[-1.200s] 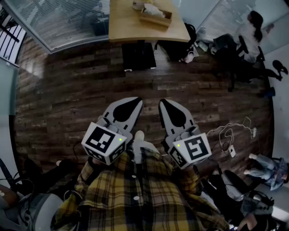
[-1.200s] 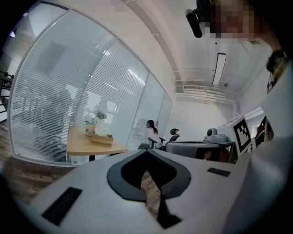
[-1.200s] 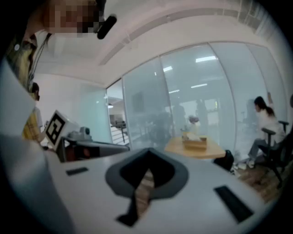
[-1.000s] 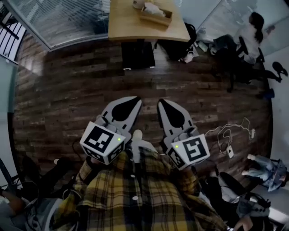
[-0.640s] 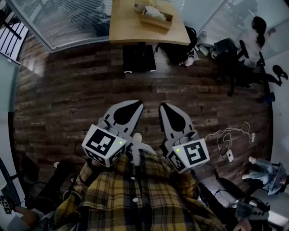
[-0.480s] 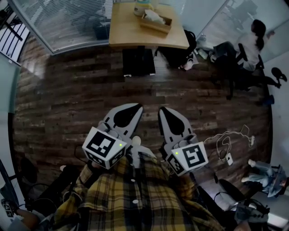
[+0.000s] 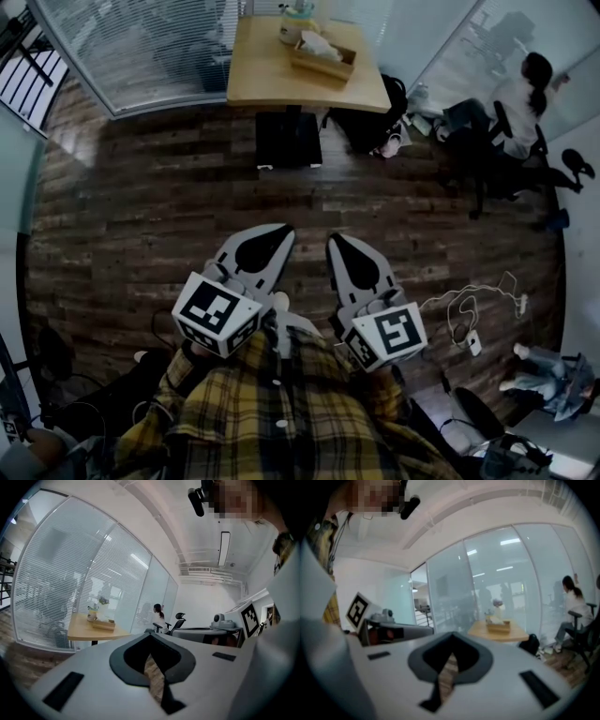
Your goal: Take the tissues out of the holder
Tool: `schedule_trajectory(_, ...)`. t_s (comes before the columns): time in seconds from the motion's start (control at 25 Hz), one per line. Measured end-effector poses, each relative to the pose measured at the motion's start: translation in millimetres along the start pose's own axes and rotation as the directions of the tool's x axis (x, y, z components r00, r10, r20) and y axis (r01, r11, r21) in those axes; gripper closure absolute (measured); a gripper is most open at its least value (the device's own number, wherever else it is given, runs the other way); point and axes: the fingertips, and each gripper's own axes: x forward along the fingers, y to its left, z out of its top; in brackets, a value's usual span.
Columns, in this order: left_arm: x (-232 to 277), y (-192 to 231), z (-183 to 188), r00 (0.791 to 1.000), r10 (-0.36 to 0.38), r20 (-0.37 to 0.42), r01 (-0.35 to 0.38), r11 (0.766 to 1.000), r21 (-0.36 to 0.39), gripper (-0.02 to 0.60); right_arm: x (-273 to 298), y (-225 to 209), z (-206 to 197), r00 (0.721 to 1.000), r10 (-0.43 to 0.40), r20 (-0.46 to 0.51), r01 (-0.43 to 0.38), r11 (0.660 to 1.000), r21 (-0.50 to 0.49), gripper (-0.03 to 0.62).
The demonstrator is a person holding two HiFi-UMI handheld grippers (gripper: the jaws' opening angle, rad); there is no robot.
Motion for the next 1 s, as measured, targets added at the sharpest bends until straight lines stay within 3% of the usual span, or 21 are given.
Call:
schedule_trajectory(0.4,28.6,35.9,4.9,1.000,0.011,-0.022,-0.012,0.999,-0.030,0.574,41.9,-16.6,0.4,1.000,0.015,-0.026,-0.015,1.000,0.012,0.583)
schedule_trajectory(1.0,106.5,149.0,49.3,0.998,-0.056,-0.018,0.056,0.998,-0.013,0.574,174.2,-56.6,46.2,1.000,0.008,-0.023,-0.008,1.000,-0.003,0.583)
